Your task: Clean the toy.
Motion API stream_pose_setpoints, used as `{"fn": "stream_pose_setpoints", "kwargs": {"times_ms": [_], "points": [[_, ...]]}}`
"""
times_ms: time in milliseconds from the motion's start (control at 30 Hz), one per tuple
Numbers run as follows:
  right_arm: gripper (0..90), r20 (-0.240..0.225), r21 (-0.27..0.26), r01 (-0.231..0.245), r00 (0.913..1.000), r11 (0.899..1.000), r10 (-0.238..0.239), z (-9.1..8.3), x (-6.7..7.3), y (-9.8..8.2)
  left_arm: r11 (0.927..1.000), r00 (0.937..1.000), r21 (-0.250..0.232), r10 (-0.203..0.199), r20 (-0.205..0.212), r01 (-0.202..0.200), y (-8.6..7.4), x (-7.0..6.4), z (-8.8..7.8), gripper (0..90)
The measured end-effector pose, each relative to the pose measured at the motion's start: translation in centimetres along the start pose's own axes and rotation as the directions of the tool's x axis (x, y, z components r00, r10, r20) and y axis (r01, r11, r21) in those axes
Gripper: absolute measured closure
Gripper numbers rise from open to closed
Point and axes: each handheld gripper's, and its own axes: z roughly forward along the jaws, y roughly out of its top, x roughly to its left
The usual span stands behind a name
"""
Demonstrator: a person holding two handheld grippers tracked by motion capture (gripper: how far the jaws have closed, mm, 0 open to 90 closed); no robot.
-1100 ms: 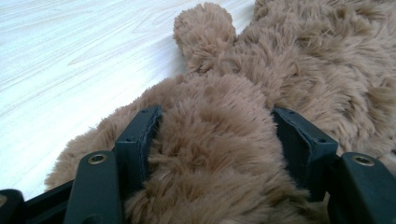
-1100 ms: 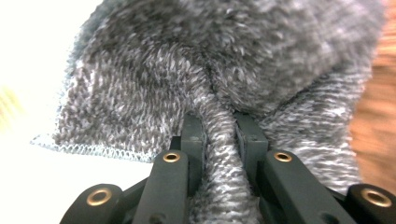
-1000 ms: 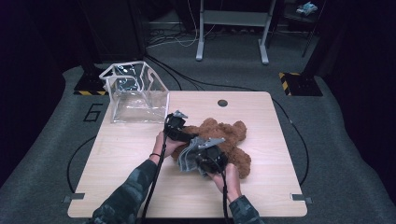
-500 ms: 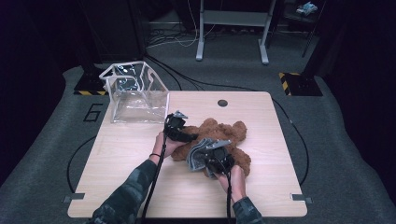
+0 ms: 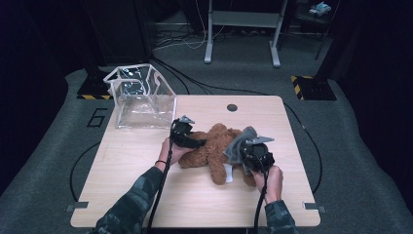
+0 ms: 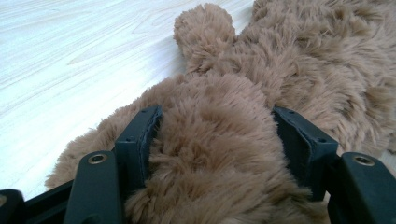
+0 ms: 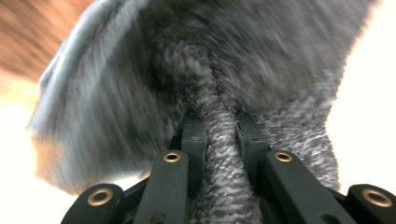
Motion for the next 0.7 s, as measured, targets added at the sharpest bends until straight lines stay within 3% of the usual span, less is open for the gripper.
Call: {"fn": "stream_pose_setpoints", "kwargs": {"times_ms": [67, 133, 167, 333, 500, 700], "points": [[77.5, 0.001, 0.01, -0.022, 0.9998, 1.0, 0.022, 1.0, -1.0, -1.8, 1.0, 1.0, 0.001, 0.002, 0.005, -0.002, 0.0, 0.0, 0.0, 36.3], [77.5, -0.045, -0.025, -0.088, 0.9952, 0.996, 0.087, 0.7, -1.8, -2.9, 1.0, 1.0, 0.005, 0.007, -0.003, -0.007, 0.0, -0.2, -0.1, 36.3], [77.4, -0.032, -0.025, -0.098, 0.9948, 0.995, 0.097, 0.3, -2.1, -3.2, 0.9999, 0.9999, 0.005, 0.009, -0.005, -0.009, 0.0, -0.2, -0.1, 36.3], [76.5, -0.002, -0.029, -0.1, 0.9949, 0.995, 0.1, -1.4, -2.8, -3.6, 0.9996, 0.9999, -0.027, -0.007, -0.014, 0.006, 0.1, -0.4, -0.5, 34.9], [76.2, 0.012, -0.052, -0.114, 0.9933, 0.992, 0.115, -2.6, -3.6, -4.0, 0.9962, 0.9999, -0.086, -0.013, -0.01, 0.013, 0.5, -1.4, -2.2, 26.9], [75.9, 0.016, -0.073, -0.141, 0.9897, 0.987, 0.142, -3.4, -4.4, -4.7, 0.9929, 0.9998, -0.119, 0.006, -0.017, -0.008, 0.0, -2.7, -4.3, 17.6]]}}
